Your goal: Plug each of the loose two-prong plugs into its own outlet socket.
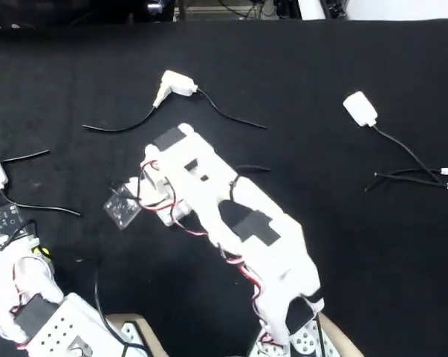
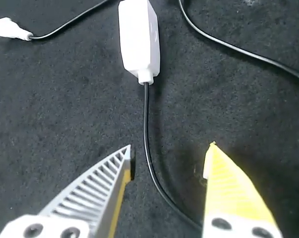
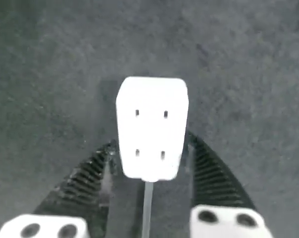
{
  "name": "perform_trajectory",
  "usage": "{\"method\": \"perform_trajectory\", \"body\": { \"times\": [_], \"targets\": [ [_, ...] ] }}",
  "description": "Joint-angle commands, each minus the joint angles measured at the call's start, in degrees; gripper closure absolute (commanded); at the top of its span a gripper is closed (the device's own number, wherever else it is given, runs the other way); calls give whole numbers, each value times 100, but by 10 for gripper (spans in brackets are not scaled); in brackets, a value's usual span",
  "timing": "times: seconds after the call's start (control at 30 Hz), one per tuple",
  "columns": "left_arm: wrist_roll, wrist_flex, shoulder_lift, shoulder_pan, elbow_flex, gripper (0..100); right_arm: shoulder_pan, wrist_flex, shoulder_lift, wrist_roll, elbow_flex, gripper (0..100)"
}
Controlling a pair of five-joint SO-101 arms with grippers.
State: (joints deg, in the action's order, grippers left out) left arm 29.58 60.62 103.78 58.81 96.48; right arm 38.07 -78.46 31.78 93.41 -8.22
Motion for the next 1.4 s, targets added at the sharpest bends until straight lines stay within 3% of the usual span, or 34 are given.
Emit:
{"method": "perform_trajectory", "body": {
  "times": [0.0, 0.2, 0.43, 0.63, 0.73, 0.83, 0.93, 1.17, 1.37],
  "targets": [
    [35, 35, 26, 22, 92, 762, -149, -695, -92, -97, -699, 790],
    [35, 35, 26, 4, 92, 760, -167, -2259, -92, -97, -2149, 787],
    [35, 352, 53, -470, 75, 758, -554, -2251, -664, -941, -3213, 789],
    [53, 387, 53, -541, 31, 758, -1354, -2242, -1305, -2198, -3275, 790],
    [35, 387, 53, -541, 31, 759, -1873, -2251, -1473, -3305, -3248, 790],
    [53, 387, 53, -541, 31, 761, -2382, -2251, -1481, -4607, -2888, 790],
    [53, 387, 53, -514, 31, 761, -2629, -2233, -1481, -5345, -2079, 790],
    [62, 765, 44, -541, -110, 761, -2409, -1600, -1481, -6163, 154, 799],
    [62, 791, 44, -505, -127, 761, -2171, -457, -1508, -6207, 1341, 908]
  ]
}}
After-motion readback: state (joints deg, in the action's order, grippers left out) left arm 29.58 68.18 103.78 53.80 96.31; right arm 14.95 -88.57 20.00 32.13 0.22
